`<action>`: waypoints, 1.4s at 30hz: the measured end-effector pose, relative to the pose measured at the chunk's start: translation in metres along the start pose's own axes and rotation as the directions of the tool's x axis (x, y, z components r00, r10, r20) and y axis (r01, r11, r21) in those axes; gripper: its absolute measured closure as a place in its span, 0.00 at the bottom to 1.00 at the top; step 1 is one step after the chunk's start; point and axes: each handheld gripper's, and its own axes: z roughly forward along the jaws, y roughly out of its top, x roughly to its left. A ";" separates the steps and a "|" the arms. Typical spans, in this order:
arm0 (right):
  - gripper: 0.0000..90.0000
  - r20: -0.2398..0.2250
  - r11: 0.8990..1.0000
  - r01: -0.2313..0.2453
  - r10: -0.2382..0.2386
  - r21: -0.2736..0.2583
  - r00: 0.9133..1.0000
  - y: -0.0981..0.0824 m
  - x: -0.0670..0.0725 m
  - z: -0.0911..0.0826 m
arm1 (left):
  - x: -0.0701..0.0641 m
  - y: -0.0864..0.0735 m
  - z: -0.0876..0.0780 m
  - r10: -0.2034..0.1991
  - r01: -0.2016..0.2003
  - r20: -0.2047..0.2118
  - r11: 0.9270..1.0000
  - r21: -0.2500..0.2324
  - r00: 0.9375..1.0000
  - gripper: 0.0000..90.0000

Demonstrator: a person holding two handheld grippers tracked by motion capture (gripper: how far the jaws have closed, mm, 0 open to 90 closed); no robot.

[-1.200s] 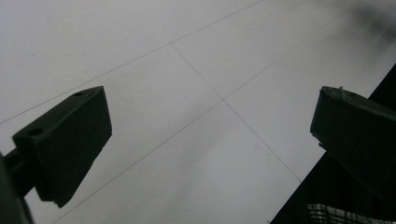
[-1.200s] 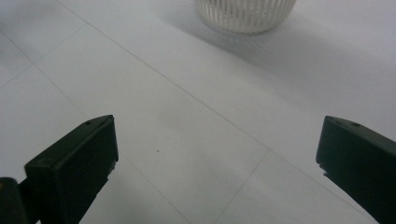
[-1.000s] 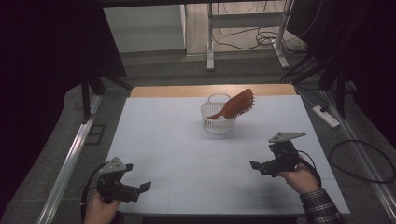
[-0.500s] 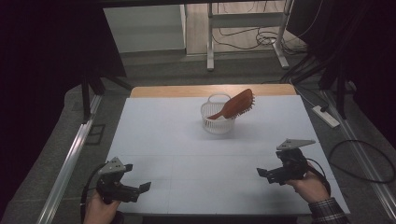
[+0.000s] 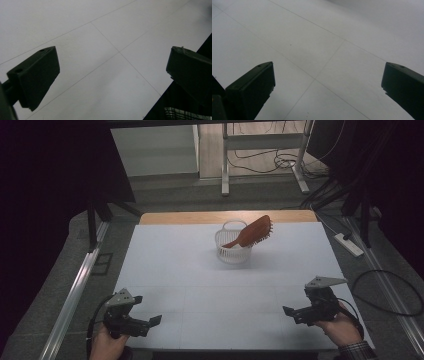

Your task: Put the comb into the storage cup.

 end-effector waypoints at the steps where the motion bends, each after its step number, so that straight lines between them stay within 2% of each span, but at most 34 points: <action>1: 0.00 0.002 1.000 -0.003 0.003 -0.002 1.000 -0.001 0.000 -0.001 | 0.000 0.000 0.000 0.000 0.000 0.000 1.000 0.000 1.000 0.00; 20: 0.00 0.061 0.999 -0.044 0.044 0.001 0.997 -0.024 -0.006 -0.016 | 0.000 0.000 0.000 -0.004 0.004 0.000 1.000 0.001 1.000 0.00; 35: 0.00 0.105 0.999 -0.047 0.046 0.011 0.993 -0.035 -0.005 -0.025 | 0.000 0.000 0.000 -0.006 0.006 0.000 1.000 0.002 1.000 0.00; 42: 0.00 0.128 0.999 -0.042 0.037 0.034 0.991 -0.036 -0.004 -0.026 | 0.000 0.000 0.000 -0.005 0.005 0.000 1.000 0.004 1.000 0.00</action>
